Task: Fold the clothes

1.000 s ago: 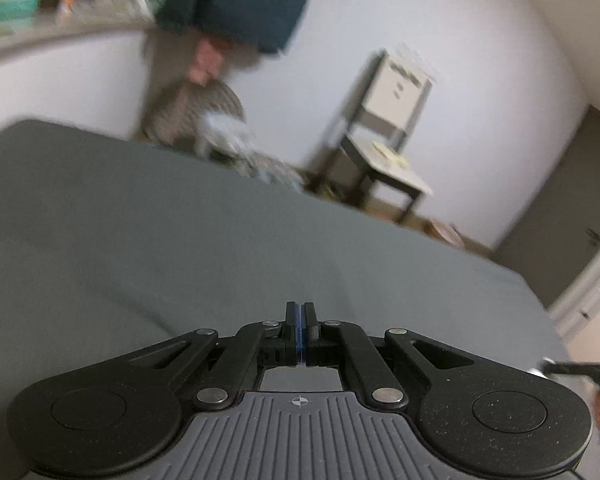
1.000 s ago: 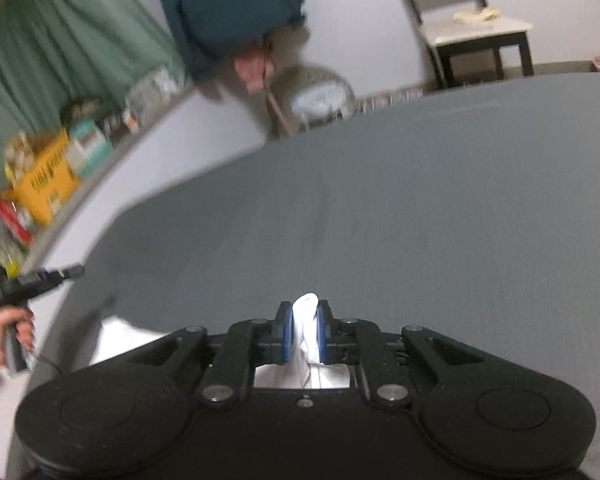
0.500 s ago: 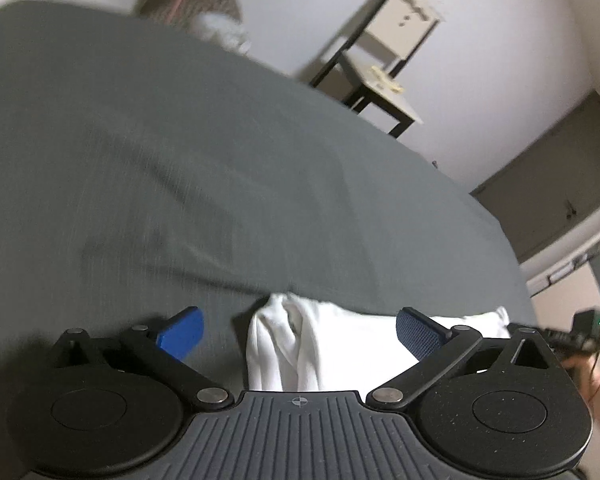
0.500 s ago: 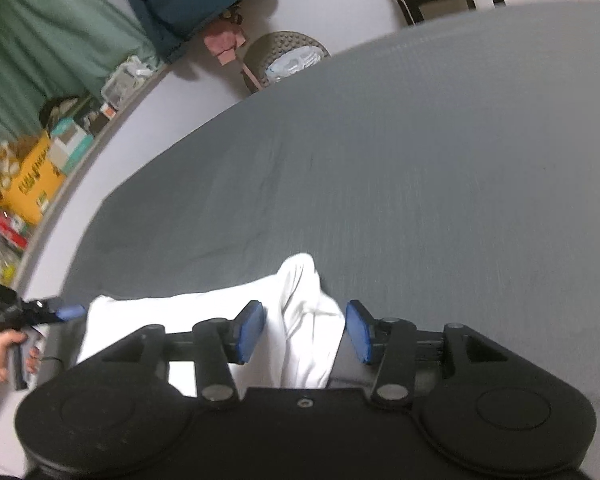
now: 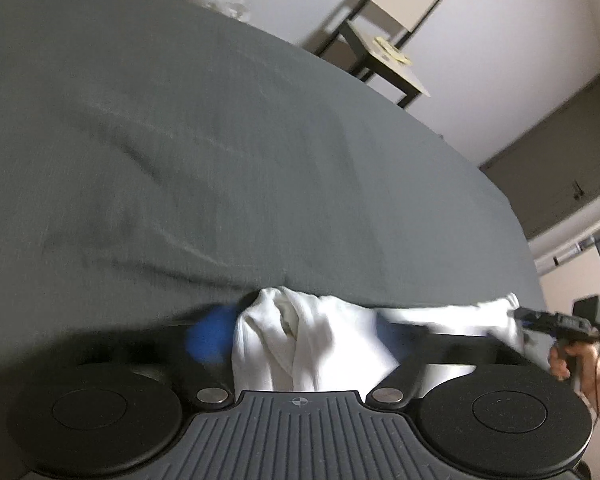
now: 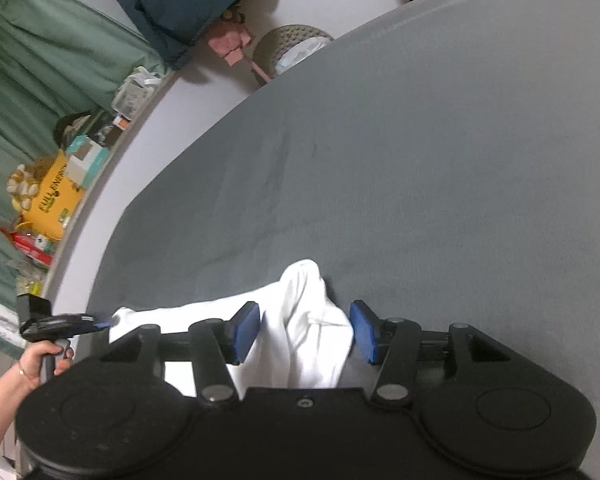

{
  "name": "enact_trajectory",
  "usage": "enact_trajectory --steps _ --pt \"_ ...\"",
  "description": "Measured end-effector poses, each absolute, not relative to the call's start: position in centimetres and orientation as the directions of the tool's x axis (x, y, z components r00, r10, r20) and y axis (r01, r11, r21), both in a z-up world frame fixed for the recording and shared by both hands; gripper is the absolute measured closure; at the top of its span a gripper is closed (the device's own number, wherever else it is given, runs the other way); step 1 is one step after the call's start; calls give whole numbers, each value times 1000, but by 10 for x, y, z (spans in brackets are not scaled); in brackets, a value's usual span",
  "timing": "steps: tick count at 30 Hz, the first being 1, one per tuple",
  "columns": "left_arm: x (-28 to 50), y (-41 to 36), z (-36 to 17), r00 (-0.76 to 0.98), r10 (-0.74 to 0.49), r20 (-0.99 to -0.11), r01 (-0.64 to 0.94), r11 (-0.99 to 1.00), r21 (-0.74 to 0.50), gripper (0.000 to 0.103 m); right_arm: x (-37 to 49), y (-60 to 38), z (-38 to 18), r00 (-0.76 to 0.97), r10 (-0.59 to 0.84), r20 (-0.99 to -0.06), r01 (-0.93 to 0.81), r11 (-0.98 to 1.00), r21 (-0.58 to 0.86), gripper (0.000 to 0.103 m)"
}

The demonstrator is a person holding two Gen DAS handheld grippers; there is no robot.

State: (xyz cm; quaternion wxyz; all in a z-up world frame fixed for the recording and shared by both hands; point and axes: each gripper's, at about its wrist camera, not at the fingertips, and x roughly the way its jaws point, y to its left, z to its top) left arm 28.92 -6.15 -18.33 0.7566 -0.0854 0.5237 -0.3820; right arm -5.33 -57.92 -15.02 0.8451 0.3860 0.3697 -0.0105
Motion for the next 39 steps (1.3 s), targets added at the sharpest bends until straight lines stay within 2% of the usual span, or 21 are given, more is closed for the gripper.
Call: enact_trajectory --steps 2,5,7,10,14,20,23,26,32,35,39 --pt "284 -65 -184 157 -643 -749 516 700 -493 75 -50 -579 -151 727 284 -625 287 702 652 54" --pt "283 -63 -182 174 -651 -739 525 696 -490 75 -46 -578 -153 718 295 -630 275 712 646 71" --pt "283 -61 -181 190 -650 -736 535 697 -478 84 -43 -576 -154 709 298 -639 270 723 636 82" --pt "278 -62 -174 232 -639 -733 563 703 -434 90 -42 -571 -151 719 265 -643 278 737 616 88" --pt "279 -59 -157 306 -641 -704 574 714 -400 92 -40 -566 -136 749 206 -630 282 762 583 90" --pt "293 -52 -113 432 -690 -580 572 707 -416 92 -32 -577 -98 834 99 -542 272 782 561 90" --pt "294 -56 -107 455 -665 -592 604 719 -343 91 -25 -574 -94 829 68 -556 274 817 508 89" --pt "287 -53 -110 458 -666 -589 621 713 -325 91 -31 -567 -99 828 86 -553 255 822 510 89" --pt "259 -18 -92 428 -790 -438 700 597 -392 91 -82 -552 -66 878 179 -444 81 859 505 89" --pt "239 -1 -87 419 -816 -398 726 564 -393 91 -116 -536 -48 879 234 -416 -8 879 478 89" --pt "203 25 -85 382 -829 -409 787 524 -326 92 -152 -513 -40 832 314 -457 -116 904 411 89"
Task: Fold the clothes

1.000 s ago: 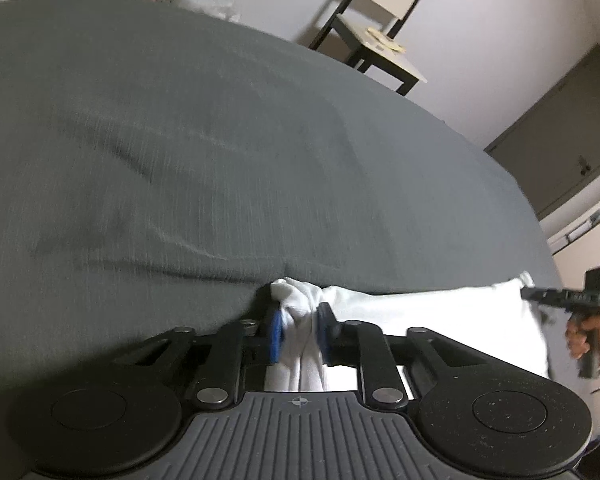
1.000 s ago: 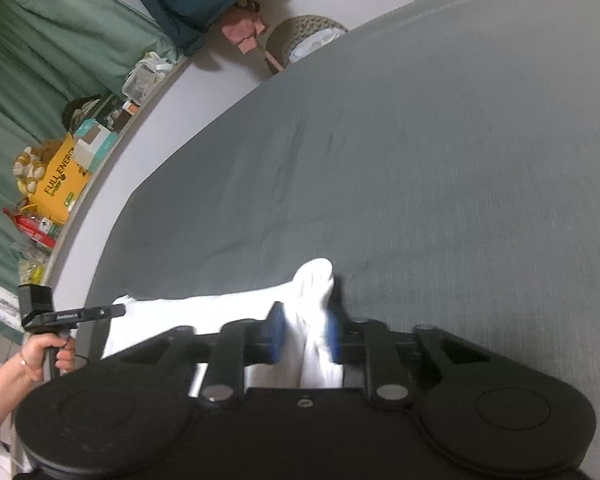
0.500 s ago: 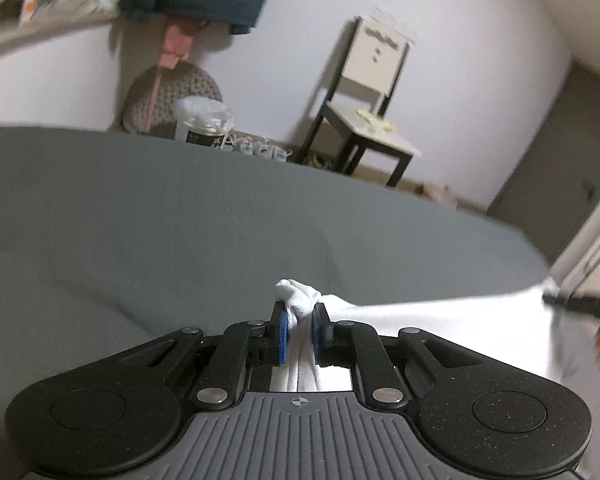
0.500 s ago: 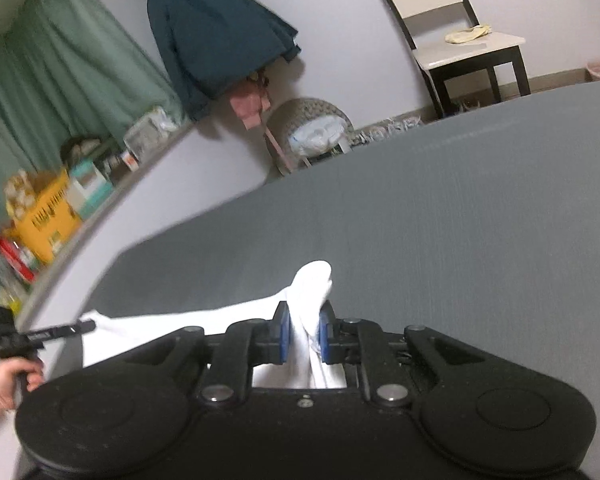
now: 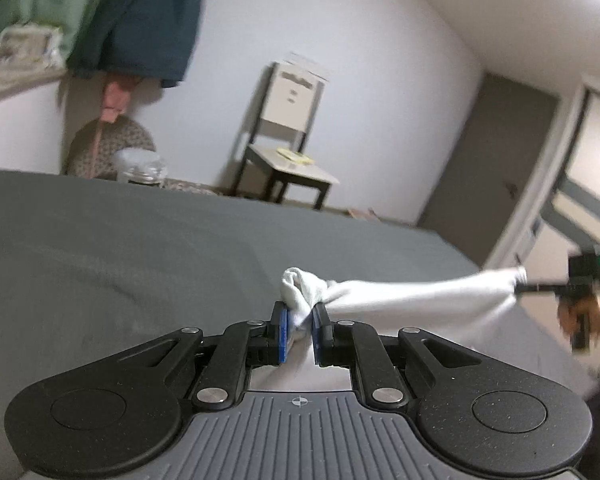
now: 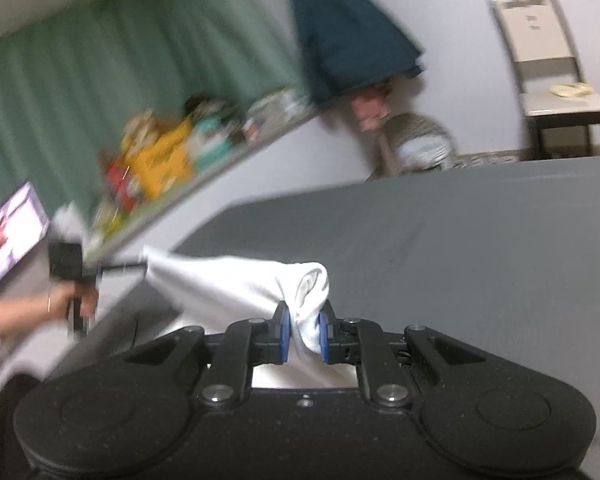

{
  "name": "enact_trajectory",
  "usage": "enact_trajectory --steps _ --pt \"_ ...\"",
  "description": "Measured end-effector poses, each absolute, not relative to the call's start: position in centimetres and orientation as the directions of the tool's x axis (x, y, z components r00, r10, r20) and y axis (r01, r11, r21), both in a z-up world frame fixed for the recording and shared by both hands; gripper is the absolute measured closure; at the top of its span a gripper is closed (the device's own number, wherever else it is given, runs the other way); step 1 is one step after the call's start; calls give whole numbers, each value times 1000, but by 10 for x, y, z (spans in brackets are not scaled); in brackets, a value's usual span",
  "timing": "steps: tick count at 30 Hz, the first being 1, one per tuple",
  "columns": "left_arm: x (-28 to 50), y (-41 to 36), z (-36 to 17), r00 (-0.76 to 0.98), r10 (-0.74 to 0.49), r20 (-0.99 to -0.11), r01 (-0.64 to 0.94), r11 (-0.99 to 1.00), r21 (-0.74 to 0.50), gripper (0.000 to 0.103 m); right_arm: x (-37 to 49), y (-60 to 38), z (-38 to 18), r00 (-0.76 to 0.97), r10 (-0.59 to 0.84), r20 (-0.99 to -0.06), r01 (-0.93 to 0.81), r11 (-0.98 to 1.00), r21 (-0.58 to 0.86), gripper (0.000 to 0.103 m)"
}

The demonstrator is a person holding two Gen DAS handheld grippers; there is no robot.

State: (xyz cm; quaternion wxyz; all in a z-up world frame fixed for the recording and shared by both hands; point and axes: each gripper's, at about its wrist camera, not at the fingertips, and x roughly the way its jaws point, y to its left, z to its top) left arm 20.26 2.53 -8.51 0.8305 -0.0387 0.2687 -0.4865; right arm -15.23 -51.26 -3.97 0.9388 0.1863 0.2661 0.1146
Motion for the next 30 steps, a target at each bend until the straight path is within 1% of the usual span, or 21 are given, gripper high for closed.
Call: enact_trajectory --steps 4,7,11,13,15,18,20,22,23,24,25,26,27,29,30 --pt "171 56 -92 318 -837 -445 822 477 -311 92 -181 -490 -48 757 367 -541 -204 919 338 89" --pt "151 71 -104 272 -826 -494 837 457 -302 92 -197 -473 -58 697 392 -601 -260 919 297 89" --pt "130 71 -124 201 -770 -606 867 428 -256 92 -204 -449 -79 599 382 -703 -322 920 226 89" --pt "125 69 -134 184 -733 -655 874 426 -232 92 -205 -442 -84 572 377 -729 -334 918 213 89" --pt "126 70 -139 194 -710 -678 871 442 -214 92 -203 -440 -90 552 372 -747 -343 917 203 89" --pt "126 78 -140 223 -692 -687 869 460 -182 92 -203 -430 -98 505 344 -792 -379 912 154 89" --pt "122 81 -139 251 -663 -706 878 463 -123 92 -205 -430 -101 488 310 -816 -398 911 108 88" --pt "113 81 -138 294 -622 -726 890 454 -28 91 -206 -426 -101 480 281 -831 -409 910 72 72" --pt "108 82 -137 295 -615 -731 896 444 -12 89 -207 -424 -100 470 269 -841 -417 907 58 68" --pt "103 83 -136 295 -611 -735 901 433 2 80 -210 -424 -100 464 249 -850 -426 904 33 62" --pt "101 84 -132 295 -616 -731 906 422 10 75 -213 -423 -99 458 229 -859 -435 901 9 61" --pt "99 85 -128 296 -622 -724 911 412 19 60 -217 -424 -94 470 221 -855 -436 900 -6 61" --pt "96 85 -123 303 -637 -708 915 403 29 35 -221 -424 -89 482 213 -850 -436 900 -21 61" --pt "93 82 -112 302 -683 -665 925 379 31 9 -224 -421 -73 535 216 -817 -420 907 -35 61" --pt "92 79 -106 286 -702 -652 934 357 25 9 -226 -419 -65 561 217 -799 -412 910 -42 60"
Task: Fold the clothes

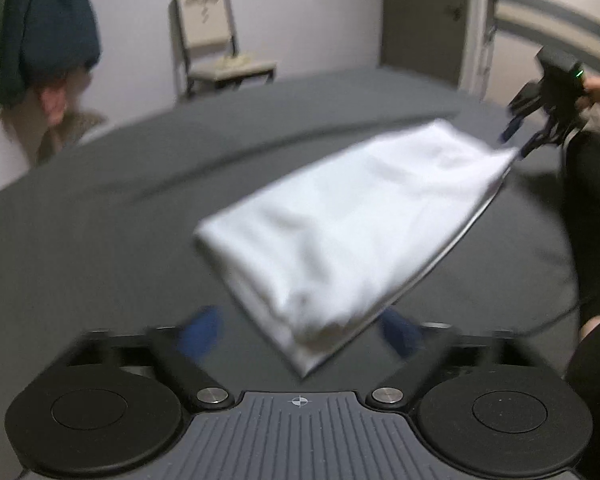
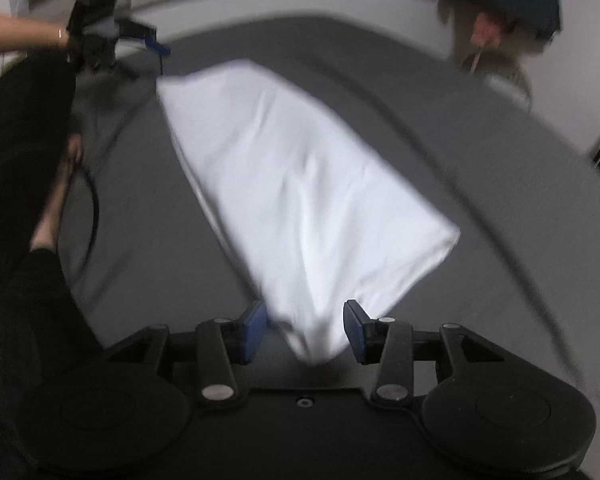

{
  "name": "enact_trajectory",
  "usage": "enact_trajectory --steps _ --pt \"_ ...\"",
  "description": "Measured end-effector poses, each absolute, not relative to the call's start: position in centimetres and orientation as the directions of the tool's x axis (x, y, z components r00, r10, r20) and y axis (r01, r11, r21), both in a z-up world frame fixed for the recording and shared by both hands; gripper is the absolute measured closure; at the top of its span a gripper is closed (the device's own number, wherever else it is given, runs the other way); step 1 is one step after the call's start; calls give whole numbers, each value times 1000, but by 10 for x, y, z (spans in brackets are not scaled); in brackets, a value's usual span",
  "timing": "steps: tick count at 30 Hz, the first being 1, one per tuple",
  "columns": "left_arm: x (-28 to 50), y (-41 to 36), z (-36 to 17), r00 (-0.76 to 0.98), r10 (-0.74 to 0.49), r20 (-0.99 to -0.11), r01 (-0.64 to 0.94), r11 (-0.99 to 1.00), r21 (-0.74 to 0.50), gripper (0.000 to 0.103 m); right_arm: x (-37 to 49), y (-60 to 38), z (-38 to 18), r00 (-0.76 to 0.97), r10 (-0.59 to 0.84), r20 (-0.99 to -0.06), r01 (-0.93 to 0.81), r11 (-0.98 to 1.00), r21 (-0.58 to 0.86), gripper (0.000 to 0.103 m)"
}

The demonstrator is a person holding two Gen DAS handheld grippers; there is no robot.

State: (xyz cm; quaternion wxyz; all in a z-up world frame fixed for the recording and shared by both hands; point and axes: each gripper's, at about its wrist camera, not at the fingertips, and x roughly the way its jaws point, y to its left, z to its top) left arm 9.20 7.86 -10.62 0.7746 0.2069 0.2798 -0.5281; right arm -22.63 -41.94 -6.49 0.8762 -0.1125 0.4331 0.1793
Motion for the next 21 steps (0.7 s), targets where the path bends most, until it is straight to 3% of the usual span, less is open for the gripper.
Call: enact_trajectory --steps 1,4,8,11,16,18,21 --pt "90 74 -102 276 -710 -648 943 329 40 9 -227 -413 -61 575 190 -796 -413 907 -82 60" --pt "70 41 -104 338 -606 -720 938 154 310 9 -223 -385 -67 552 94 -828 -457 865 -206 60" --pt "50 14 -118 382 -517 -766 858 -109 501 10 -214 -353 -84 515 -7 -857 -511 800 -314 62" --pt "35 1 -128 415 -486 -769 763 -274 585 31 -212 -338 -96 514 -70 -855 -568 719 -401 62" --pt "15 -11 -145 488 -445 -751 605 -448 658 41 -209 -321 -112 518 -154 -841 -617 614 -492 63" --pt "9 -15 -148 521 -442 -730 548 -483 683 54 -207 -321 -115 520 -146 -842 -610 627 -485 65" --pt "2 -16 -148 522 -442 -730 510 -525 682 62 -207 -318 -116 536 -149 -831 -609 613 -503 73"
